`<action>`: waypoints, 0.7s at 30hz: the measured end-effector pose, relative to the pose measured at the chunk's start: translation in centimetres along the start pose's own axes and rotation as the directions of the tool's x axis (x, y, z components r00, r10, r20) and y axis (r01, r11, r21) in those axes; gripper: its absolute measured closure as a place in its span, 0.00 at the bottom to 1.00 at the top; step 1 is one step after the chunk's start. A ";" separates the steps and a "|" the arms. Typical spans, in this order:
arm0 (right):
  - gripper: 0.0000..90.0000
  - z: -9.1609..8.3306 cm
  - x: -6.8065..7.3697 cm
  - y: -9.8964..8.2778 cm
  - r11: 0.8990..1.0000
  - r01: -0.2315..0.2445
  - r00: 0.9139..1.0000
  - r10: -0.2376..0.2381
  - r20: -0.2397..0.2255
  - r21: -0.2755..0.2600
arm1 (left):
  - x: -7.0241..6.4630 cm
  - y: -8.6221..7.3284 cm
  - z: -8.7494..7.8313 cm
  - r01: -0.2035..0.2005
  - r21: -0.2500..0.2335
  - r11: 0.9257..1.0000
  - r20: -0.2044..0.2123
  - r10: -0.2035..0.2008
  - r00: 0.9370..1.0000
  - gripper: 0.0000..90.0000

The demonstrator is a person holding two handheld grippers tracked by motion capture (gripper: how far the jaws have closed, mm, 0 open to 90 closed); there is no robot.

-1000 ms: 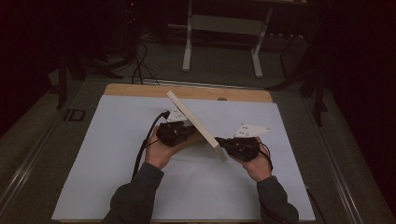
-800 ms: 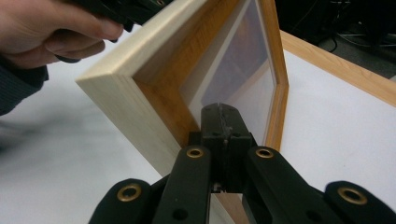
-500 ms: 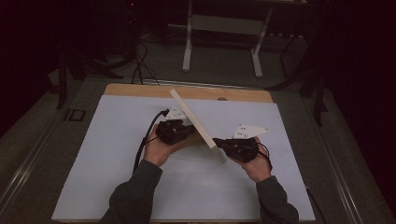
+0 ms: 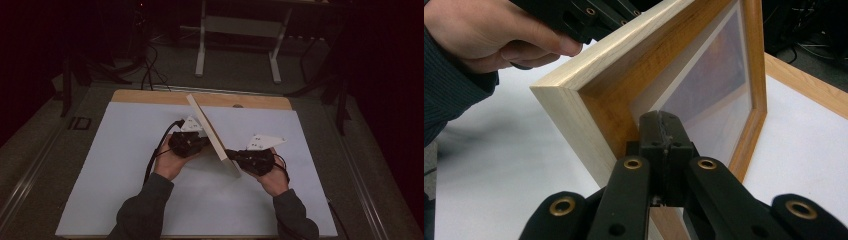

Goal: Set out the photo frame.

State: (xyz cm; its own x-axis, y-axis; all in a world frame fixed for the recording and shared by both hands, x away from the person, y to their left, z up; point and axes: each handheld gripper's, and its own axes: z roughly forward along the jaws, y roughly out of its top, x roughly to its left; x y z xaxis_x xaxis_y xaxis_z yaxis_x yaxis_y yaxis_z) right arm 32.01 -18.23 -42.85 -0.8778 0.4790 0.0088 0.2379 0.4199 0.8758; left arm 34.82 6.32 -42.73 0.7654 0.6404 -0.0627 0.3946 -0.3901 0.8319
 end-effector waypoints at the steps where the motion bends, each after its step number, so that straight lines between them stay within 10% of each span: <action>1: 1.00 0.0 0.0 0.0 1.000 0.000 1.000 0.000 0.000 0.000 | 0.0 -0.1 -0.1 0.002 -0.001 1.000 0.008 -0.002 1.000 1.00; 21: 1.00 0.3 0.9 0.7 0.999 0.039 0.999 -0.038 -0.030 0.010 | 0.4 -0.2 -0.3 -0.003 -0.025 1.000 0.050 0.004 0.999 1.00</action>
State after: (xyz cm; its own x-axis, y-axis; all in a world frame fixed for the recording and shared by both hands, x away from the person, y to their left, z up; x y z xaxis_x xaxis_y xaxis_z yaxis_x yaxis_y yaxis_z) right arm 31.46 -17.28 -42.38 -0.8982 0.4395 -0.0103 0.2080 0.4456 0.8707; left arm 34.85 6.83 -42.75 0.7912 0.6053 -0.0867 0.3796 -0.3751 0.8457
